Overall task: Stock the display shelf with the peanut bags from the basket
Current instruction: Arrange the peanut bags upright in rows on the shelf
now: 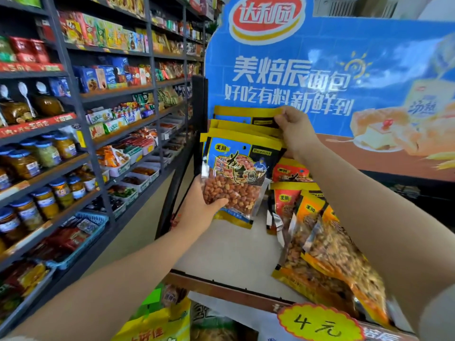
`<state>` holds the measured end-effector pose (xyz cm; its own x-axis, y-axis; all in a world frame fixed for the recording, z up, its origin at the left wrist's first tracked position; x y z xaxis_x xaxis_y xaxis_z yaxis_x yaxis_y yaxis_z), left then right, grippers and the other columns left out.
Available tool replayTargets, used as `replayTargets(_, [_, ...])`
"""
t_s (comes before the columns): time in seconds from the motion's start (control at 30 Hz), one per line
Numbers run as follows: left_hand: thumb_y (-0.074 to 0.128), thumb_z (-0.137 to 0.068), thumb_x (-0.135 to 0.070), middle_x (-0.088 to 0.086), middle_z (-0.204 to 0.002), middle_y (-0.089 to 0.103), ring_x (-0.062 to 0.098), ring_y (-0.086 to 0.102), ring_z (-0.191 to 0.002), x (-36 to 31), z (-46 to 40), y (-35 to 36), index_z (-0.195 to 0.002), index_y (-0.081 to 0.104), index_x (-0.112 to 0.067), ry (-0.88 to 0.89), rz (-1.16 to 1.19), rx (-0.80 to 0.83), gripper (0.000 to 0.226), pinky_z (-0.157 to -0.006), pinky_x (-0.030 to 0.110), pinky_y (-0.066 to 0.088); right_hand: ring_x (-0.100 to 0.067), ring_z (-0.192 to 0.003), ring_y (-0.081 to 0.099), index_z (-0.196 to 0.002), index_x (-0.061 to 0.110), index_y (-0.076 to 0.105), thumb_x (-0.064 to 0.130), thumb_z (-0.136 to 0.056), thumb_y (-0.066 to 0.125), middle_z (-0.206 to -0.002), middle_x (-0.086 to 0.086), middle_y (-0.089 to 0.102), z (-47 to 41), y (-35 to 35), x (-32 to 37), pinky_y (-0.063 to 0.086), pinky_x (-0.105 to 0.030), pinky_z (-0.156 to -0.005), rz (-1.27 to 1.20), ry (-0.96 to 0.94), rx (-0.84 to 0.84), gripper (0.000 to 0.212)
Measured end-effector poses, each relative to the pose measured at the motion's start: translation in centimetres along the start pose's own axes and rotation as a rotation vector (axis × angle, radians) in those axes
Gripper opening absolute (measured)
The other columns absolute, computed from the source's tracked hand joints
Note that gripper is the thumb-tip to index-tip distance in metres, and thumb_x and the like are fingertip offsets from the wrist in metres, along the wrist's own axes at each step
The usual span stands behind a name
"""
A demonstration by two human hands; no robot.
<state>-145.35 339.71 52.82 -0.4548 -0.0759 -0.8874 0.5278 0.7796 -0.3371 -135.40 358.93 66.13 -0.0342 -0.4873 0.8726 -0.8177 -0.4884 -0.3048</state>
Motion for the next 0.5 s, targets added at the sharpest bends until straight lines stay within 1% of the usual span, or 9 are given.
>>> replayTargets(0.07, [0.072,-0.078,-0.011,0.0,-0.125,0.052,0.014,0.049,-0.117,0.1,-0.6,0.3,-0.133,0.033,-0.009,0.007,-0.038,0.029,0.067,-0.096,0.026,0.036,-0.026,-0.07,0.049,-0.066,0.03,0.052,0.015,-0.091,0.047,-0.075,-0.011,0.053,-0.3,-0.5,-0.3,0.046,-0.044,-0.066,0.042,-0.005,-0.031,0.03])
replayTargets(0.13, [0.071,-0.08,-0.016,0.008,-0.139,0.045,0.023,0.043,-0.129,0.6,-1.2,0.8,-0.139,0.024,-0.007,-0.026,-0.069,0.092,0.076,-0.105,0.033,0.031,-0.026,-0.068,0.053,-0.075,0.032,0.052,0.009,-0.088,0.052,-0.078,-0.01,0.057,-0.3,-0.3,0.4,0.045,-0.038,-0.059,0.162,-0.053,-0.007,0.026])
replayTargets(0.2, [0.07,-0.081,-0.022,0.007,-0.145,0.038,0.025,0.038,-0.133,1.1,-1.5,0.9,-0.143,0.015,-0.008,-0.07,-0.1,0.131,0.084,-0.109,0.037,0.029,-0.025,-0.06,0.049,-0.091,0.027,0.054,0.005,-0.085,0.052,-0.077,-0.009,0.056,-0.2,0.7,2.5,0.039,-0.03,-0.051,0.313,-0.153,0.046,0.023])
replayTargets(0.23, [0.07,-0.081,-0.023,0.006,-0.146,0.038,0.025,0.038,-0.133,1.3,-1.5,0.9,-0.143,0.014,-0.009,-0.087,-0.106,0.14,0.085,-0.109,0.038,0.03,-0.023,-0.061,0.049,-0.102,0.024,0.056,0.005,-0.084,0.051,-0.079,-0.007,0.057,0.0,1.3,3.9,0.039,-0.028,-0.052,0.415,-0.226,0.071,0.026])
replayTargets(0.27, [0.07,-0.081,-0.022,0.006,-0.145,0.038,0.024,0.039,-0.132,1.4,-1.6,0.9,-0.143,0.015,-0.009,-0.096,-0.107,0.146,0.084,-0.107,0.036,0.03,-0.023,-0.069,0.053,-0.11,0.021,0.057,0.006,-0.084,0.051,-0.086,-0.007,0.06,0.3,2.0,5.4,0.044,-0.029,-0.059,0.549,-0.317,0.088,0.031])
replayTargets(0.3, [0.07,-0.082,-0.021,0.005,-0.144,0.04,0.024,0.041,-0.131,1.5,-1.6,0.9,-0.142,0.017,-0.009,-0.101,-0.104,0.154,0.081,-0.105,0.033,0.031,-0.025,-0.083,0.057,-0.114,0.019,0.058,0.009,-0.084,0.051,-0.098,-0.007,0.063,0.6,2.8,6.7,0.047,-0.032,-0.072,0.715,-0.413,0.103,0.033])
replayTargets(0.37, [0.07,-0.081,-0.019,0.004,-0.14,0.044,0.023,0.043,-0.128,1.5,-1.8,0.9,-0.14,0.02,-0.009,-0.102,-0.093,0.161,0.078,-0.099,0.027,0.032,-0.032,-0.108,0.055,-0.118,0.016,0.058,0.019,-0.088,0.051,-0.118,-0.01,0.06,1.4,4.9,7.9,0.041,-0.041,-0.094,1.053,-0.531,0.149,0.031])
replayTargets(0.43, [0.071,-0.08,-0.018,0.003,-0.141,0.043,0.022,0.043,-0.129,1.6,-2.1,0.9,-0.143,0.015,-0.009,-0.094,-0.075,0.168,0.085,-0.097,0.025,0.031,-0.036,-0.115,0.051,-0.128,0.013,0.046,0.027,-0.094,0.043,-0.124,-0.015,0.056,1.9,6.6,7.4,0.038,-0.045,-0.097,1.202,-0.531,0.201,0.037])
replayTargets(0.5, [0.071,-0.08,-0.017,0.003,-0.146,0.037,0.023,0.039,-0.133,1.6,-2.2,0.9,-0.147,0.0,-0.012,-0.076,-0.084,0.176,0.098,-0.104,0.03,0.031,-0.036,-0.119,0.048,-0.139,0.011,0.03,0.03,-0.098,0.034,-0.131,-0.017,0.052,2.2,7.2,6.5,0.035,-0.047,-0.1,1.208,-0.524,0.2,0.045])
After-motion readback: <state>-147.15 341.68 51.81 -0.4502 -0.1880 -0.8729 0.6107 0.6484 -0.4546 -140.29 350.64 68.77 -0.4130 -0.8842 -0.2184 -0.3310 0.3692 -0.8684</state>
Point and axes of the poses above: each hand's wrist, its own z-axis away from the middle knuckle, its own y-axis out of the palm, x = y × z, the point moved 7 cm from there along -z, towards the middle knuckle
